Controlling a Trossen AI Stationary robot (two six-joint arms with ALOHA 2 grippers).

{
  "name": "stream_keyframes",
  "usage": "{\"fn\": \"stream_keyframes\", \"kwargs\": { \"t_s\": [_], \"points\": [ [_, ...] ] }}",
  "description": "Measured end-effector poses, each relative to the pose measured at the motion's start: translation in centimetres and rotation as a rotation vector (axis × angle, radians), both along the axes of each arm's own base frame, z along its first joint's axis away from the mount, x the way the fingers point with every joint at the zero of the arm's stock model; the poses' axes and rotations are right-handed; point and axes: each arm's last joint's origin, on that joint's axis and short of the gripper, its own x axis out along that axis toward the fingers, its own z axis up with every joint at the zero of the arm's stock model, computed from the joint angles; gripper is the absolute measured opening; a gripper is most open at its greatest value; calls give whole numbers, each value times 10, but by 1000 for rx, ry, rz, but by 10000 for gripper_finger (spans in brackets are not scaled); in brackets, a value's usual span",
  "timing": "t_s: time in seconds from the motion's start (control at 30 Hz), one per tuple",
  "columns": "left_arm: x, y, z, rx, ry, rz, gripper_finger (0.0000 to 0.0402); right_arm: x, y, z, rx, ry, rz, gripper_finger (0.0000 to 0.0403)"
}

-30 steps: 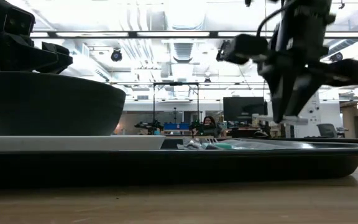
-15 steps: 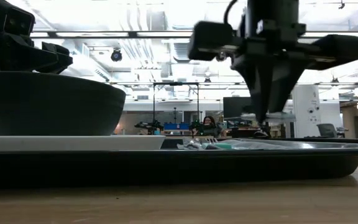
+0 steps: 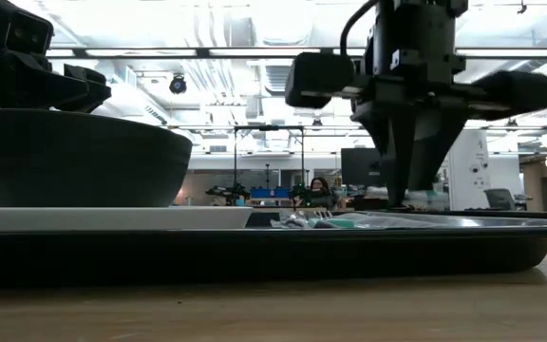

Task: Set up tray
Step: Put the green patterned knife on the gray napkin to the right of the green patterned fork

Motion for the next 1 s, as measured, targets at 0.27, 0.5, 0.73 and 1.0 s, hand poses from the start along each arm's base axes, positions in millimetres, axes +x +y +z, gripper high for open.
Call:
{"fn": "stream_keyframes", "kwargs": {
  "t_s": [0.27,0.5,0.73,1.0],
  "points": [
    [0,0,0,0,0,0,116,-4,-2,-19,6,-11,-2,26],
    [0,0,0,0,0,0,116,-7,-4,-35,29,-57,-9,26],
    [0,0,0,0,0,0,116,-8,-4,-36,30,-54,-24,26],
    [0,0,0,0,-1,0,116,-7,-3,-35,30,-52,-27,29]
  ]
}}
